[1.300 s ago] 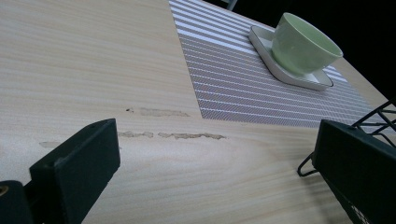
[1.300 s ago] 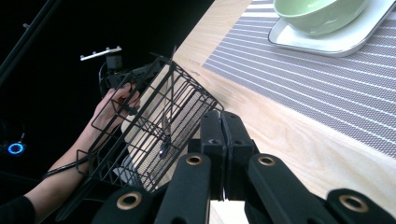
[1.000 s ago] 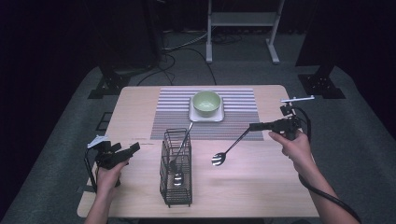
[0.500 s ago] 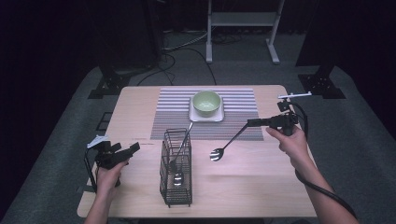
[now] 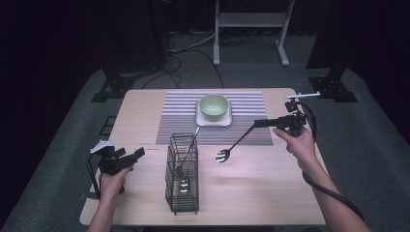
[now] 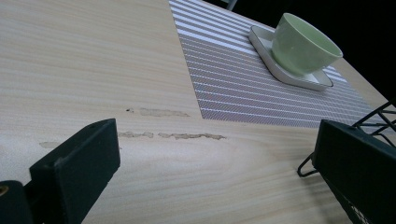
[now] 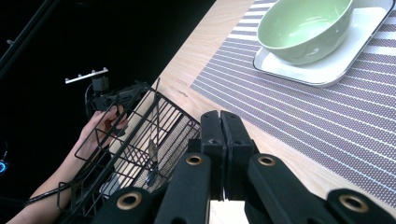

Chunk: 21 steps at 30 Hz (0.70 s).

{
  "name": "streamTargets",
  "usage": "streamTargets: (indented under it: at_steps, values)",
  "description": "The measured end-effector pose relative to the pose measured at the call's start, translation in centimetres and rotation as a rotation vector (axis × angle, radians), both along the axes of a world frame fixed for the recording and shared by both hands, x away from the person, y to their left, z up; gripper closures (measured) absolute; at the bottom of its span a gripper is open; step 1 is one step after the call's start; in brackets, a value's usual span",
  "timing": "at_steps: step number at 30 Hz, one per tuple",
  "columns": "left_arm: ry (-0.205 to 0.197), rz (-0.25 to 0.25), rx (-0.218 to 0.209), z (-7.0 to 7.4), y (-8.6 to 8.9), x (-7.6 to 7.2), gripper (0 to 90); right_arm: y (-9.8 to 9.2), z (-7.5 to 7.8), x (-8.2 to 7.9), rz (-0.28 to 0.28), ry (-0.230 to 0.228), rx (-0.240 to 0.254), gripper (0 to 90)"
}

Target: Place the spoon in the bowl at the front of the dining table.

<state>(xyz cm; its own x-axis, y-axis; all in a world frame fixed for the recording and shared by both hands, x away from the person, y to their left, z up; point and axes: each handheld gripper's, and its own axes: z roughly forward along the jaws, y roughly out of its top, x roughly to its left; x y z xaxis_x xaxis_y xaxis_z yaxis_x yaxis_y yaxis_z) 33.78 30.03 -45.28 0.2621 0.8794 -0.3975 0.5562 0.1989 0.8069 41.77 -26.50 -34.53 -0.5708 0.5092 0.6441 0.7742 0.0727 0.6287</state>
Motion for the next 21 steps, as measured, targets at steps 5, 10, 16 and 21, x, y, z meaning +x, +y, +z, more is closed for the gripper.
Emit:
streamTargets:
  at_steps: [5,10,16,21]
  values:
    - [0.001,0.000,-0.001,0.0,0.0,0.0,0.0,0.2,0.1,0.4,-0.006,0.007,-0.003,88.9]
    - [-0.001,0.000,-0.002,0.0,0.0,0.0,0.0,0.3,0.3,0.8,-0.014,0.007,-0.008,88.9]
    - [0.001,0.000,-0.001,0.0,0.1,0.0,0.0,0.9,0.6,1.2,-0.008,-0.003,-0.019,88.9]
    - [-0.001,0.000,-0.005,0.0,0.1,0.0,0.0,1.3,0.8,1.5,-0.008,-0.004,-0.023,88.9]
